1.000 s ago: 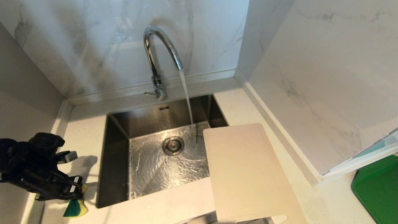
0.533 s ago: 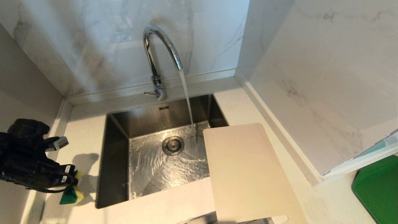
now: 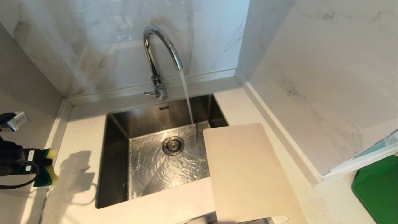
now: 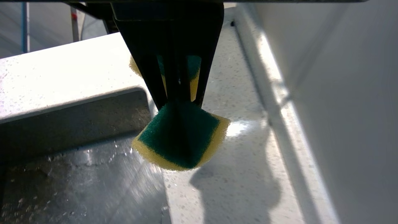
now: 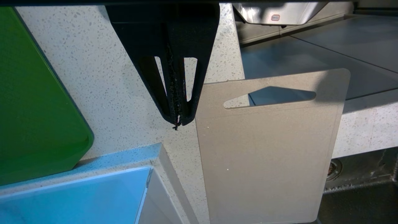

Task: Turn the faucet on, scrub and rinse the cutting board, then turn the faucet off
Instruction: Pick up the cutting board

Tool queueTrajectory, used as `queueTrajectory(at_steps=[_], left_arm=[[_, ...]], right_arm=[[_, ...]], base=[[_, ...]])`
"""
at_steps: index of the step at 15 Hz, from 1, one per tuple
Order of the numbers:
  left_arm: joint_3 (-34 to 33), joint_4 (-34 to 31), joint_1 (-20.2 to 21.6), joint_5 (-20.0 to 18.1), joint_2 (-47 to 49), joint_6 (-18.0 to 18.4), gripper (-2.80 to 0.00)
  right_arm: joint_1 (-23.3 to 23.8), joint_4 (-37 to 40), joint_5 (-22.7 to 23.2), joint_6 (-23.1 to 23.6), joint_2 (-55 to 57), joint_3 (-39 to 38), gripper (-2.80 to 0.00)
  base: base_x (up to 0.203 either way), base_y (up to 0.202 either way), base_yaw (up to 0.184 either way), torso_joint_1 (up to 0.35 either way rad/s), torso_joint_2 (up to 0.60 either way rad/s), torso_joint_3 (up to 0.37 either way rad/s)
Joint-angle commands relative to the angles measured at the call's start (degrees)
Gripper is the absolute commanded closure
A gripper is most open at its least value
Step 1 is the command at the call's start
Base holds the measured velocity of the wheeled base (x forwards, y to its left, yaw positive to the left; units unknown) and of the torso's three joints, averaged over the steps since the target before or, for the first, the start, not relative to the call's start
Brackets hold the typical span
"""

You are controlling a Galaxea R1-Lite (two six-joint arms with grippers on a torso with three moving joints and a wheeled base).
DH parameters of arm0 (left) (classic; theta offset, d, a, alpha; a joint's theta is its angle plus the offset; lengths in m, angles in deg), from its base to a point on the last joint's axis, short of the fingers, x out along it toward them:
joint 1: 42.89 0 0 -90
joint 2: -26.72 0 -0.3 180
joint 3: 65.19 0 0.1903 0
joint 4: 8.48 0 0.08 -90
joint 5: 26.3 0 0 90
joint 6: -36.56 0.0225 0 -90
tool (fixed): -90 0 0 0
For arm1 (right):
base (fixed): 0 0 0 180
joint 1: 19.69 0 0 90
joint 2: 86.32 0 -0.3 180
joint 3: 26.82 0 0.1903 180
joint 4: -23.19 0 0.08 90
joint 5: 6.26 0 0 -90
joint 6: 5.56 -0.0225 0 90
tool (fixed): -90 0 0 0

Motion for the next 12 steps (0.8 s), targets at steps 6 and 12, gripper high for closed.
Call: queueTrajectory(at_steps=[6, 12], left_arm=[[-8.32, 0.38, 3.79, -4.31, -16.55, 0.92, 0.0], [-18.85, 1.73, 3.7, -4.68, -29.05, 1.01, 0.0]], right_arm=[[-0.04, 0.0, 0.02, 0.01, 0.0, -0.09, 0.0], [-0.04, 0.0, 0.02, 0.01, 0.0, -0.09, 0.0]], base=[[0.0, 0.0, 0.0, 0.0, 0.0, 0.0], [0.0, 0.0, 0.0, 0.0, 0.0, 0.0]])
